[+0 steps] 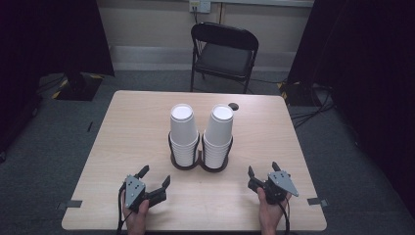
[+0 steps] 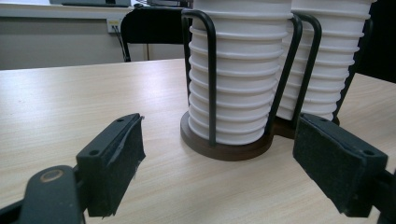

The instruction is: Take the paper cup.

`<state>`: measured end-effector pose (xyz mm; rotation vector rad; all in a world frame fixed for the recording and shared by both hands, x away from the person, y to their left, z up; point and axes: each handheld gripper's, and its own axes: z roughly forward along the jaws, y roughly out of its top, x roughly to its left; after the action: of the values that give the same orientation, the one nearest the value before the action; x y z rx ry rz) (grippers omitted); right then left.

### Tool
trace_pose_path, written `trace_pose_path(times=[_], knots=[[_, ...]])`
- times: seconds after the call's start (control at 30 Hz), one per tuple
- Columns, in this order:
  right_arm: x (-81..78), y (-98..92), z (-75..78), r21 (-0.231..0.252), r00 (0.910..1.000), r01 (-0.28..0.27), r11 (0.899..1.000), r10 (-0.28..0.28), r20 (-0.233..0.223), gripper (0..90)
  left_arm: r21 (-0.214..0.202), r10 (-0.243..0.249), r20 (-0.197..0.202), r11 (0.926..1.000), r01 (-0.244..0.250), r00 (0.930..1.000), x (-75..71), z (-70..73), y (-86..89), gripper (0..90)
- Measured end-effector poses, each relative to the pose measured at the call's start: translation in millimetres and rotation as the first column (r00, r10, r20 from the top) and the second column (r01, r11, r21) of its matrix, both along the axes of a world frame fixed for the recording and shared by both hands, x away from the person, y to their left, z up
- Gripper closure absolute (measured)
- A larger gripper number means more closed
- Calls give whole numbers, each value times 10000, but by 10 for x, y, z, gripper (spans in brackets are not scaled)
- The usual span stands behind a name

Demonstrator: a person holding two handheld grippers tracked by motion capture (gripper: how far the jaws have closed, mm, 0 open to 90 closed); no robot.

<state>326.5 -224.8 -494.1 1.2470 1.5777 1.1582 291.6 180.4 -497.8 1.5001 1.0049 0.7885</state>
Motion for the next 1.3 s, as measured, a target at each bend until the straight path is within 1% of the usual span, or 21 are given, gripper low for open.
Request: trace_pose_path(times=[0.03,0.07,0.1,0.3,0.4,0.47,0.57,0.6,0.63,0.7,0.8,0.83,0.87,1.0,1.03,1.1,1.13,1.17,1.23,1.27,1.3], knots=[[24,4,4,5,9990,-184,9998,184,-411,131,35,-20,-2,10000,20,10000,1,1,2,161],[24,4,4,5,9990,-184,9998,184,-411,131,38,-48,-7,10000,48,10000,2,1,3,161],[30,11,6,105,9974,-293,9995,299,-653,134,47,-67,-11,10000,67,10000,2,1,3,161],[10,20,6,284,9973,-508,9983,522,-511,146,153,-237,9,9996,237,9997,2,2,-6,162],[22,43,16,512,9960,-706,9962,732,-513,148,132,-203,21,9997,203,9998,2,2,-5,162],[29,66,26,970,9954,-763,9924,814,-501,170,124,-191,10,9997,191,9998,4,2,-5,162],[16,140,26,894,9976,-593,9942,623,-307,200,51,-81,-73,10000,81,9999,9,3,1,158],[13,166,22,975,9965,-761,9923,791,-275,208,-62,-50,-72,10000,50,10000,9,1,4,158],[7,222,32,970,9921,-1194,9881,1225,-269,229,-101,-64,-49,9999,63,10000,9,0,11,159],[2,239,43,1010,9914,-1254,9870,1285,-254,228,-142,-101,-22,9998,100,9999,5,-1,18,161],[-17,277,107,1378,9844,-1739,9751,1757,-6,227,-118,-168,0,9998,167,9999,3,-2,14,172],[-13,306,165,1591,9788,-2031,9661,2045,77,229,-104,-181,13,9998,181,9998,2,-2,13,175],[-7,322,199,1624,9757,-2175,9625,2191,77,237,-60,-223,33,9997,223,9997,3,-1,13,175],[9,376,304,1337,9685,-2489,9592,2474,284,261,19,-278,36,9996,278,9996,4,0,13,176],[15,392,341,1294,9658,-2589,9572,2580,238,262,28,-289,42,9996,289,9996,3,0,13,176],[22,428,444,1226,9593,-2824,9514,2798,386,263,-3,-289,59,9996,289,9996,2,0,11,176],[22,428,444,1226,9593,-2824,9514,2798,386,263,-8,-292,62,9996,292,9996,2,0,12,176],[26,434,473,1277,9563,-2921,9478,2881,493,264,-16,-293,64,9996,293,9995,2,-1,13,176],[28,455,556,1155,9530,-3001,9469,2923,796,263,-10,-310,61,9995,310,9995,2,0,14,176],[28,455,556,1155,9530,-3001,9469,2923,796,263,-6,-313,57,9995,313,9995,2,0,14,176],[50,460,617,1255,9462,-3201,9390,3104,914,264,-78,-347,11,9994,347,9994,6,-1,18,182]])
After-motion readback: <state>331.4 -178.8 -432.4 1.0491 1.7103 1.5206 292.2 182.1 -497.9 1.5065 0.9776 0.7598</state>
